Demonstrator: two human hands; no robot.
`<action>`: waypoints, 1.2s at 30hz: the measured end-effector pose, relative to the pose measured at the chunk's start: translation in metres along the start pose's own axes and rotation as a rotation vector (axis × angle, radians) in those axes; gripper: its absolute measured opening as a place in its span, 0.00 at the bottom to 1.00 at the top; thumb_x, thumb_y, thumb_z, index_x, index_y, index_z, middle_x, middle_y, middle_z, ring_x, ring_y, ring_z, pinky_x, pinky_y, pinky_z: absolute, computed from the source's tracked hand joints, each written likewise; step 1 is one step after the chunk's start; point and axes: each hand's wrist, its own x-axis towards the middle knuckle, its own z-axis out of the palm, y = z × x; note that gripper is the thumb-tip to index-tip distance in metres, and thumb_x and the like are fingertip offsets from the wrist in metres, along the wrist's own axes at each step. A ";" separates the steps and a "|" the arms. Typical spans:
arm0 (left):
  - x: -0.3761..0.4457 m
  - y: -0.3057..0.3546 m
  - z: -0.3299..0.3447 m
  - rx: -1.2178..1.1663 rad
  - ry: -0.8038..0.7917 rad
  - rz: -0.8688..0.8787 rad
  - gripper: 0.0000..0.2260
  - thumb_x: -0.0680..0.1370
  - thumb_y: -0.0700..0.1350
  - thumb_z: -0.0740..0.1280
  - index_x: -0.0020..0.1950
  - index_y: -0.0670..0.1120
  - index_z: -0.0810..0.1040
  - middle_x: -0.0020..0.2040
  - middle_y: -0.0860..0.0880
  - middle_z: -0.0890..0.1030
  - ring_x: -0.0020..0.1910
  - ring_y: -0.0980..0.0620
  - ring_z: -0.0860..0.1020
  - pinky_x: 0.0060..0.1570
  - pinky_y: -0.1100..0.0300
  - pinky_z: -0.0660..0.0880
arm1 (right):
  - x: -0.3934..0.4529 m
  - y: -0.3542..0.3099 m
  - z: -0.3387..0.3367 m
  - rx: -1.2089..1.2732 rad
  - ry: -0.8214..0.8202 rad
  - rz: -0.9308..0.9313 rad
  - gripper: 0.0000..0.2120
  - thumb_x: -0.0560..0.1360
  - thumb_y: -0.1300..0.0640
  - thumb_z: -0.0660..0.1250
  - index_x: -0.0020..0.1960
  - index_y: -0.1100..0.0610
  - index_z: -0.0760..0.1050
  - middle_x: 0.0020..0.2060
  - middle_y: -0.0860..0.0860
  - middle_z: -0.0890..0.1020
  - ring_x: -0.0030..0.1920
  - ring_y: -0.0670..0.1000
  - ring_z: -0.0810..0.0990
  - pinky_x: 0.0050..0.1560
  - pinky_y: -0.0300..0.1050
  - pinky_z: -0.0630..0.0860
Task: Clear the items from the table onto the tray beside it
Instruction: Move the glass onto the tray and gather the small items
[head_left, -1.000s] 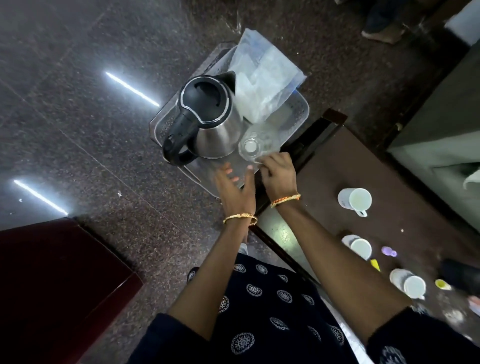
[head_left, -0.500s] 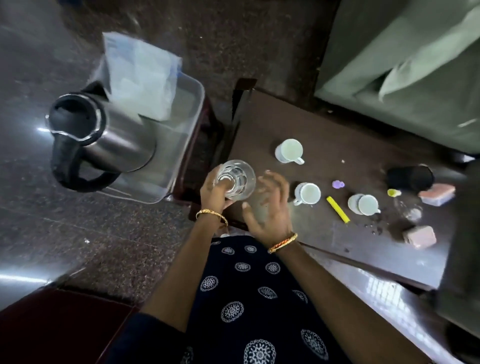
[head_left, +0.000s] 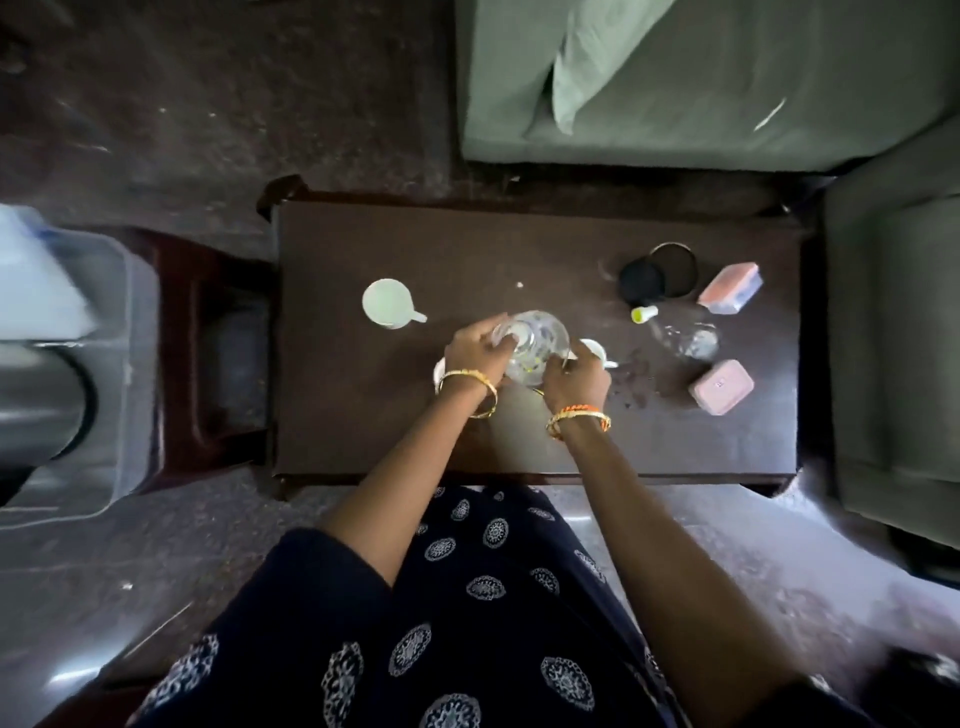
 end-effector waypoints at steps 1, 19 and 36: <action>0.011 0.007 0.019 -0.025 -0.012 -0.007 0.17 0.72 0.40 0.69 0.61 0.49 0.79 0.60 0.44 0.81 0.57 0.43 0.80 0.56 0.43 0.78 | 0.021 0.001 -0.008 0.006 0.036 0.020 0.12 0.75 0.62 0.61 0.52 0.70 0.76 0.44 0.67 0.82 0.48 0.65 0.79 0.47 0.50 0.71; 0.143 0.028 0.131 -0.064 0.278 -0.069 0.10 0.68 0.33 0.74 0.48 0.35 0.83 0.44 0.35 0.84 0.39 0.39 0.84 0.45 0.45 0.82 | 0.195 0.026 0.004 0.159 -0.048 0.139 0.14 0.71 0.62 0.64 0.55 0.61 0.80 0.49 0.60 0.84 0.49 0.60 0.82 0.52 0.49 0.79; 0.028 -0.025 0.025 0.125 0.531 0.200 0.12 0.77 0.39 0.64 0.58 0.36 0.74 0.58 0.36 0.75 0.55 0.39 0.76 0.57 0.52 0.73 | 0.037 0.007 0.048 -0.108 0.060 -0.404 0.06 0.73 0.62 0.62 0.48 0.64 0.73 0.47 0.63 0.78 0.47 0.65 0.77 0.39 0.51 0.70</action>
